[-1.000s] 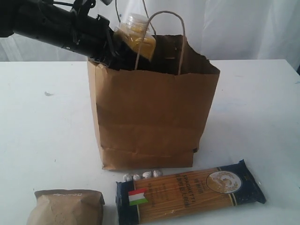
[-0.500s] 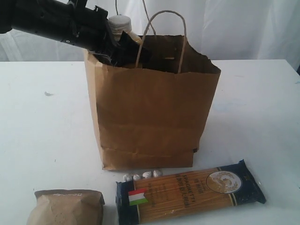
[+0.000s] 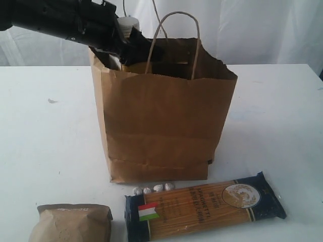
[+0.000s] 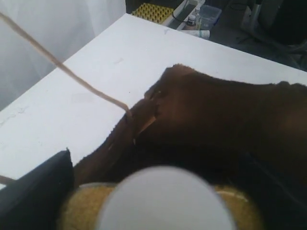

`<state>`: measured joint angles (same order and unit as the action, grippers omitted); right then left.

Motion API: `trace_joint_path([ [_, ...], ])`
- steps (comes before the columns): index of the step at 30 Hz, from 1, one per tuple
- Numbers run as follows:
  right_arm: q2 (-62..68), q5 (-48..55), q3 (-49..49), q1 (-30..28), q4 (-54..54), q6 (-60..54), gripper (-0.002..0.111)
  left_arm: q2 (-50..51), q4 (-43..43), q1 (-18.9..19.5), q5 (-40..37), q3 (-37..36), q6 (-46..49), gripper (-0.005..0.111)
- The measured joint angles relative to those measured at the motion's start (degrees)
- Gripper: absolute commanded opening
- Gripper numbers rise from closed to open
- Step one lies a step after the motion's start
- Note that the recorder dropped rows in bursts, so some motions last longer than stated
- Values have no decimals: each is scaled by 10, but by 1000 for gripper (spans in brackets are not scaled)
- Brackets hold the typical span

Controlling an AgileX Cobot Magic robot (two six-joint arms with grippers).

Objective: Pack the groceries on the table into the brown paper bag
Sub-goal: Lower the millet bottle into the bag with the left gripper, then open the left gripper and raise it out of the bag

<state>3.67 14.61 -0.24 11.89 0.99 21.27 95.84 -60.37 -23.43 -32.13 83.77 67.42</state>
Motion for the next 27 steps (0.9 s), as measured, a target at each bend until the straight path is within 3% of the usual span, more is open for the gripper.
trace_joint_path([
  [6,0,0,0,0,0,0,0,-20,16,0,-1,20,-30,90],
  [15,0,0,0,0,0,0,0,-62,173,0,16,21,-156,90],
  [27,0,0,0,0,0,0,0,-80,179,0,44,21,-162,90],
])
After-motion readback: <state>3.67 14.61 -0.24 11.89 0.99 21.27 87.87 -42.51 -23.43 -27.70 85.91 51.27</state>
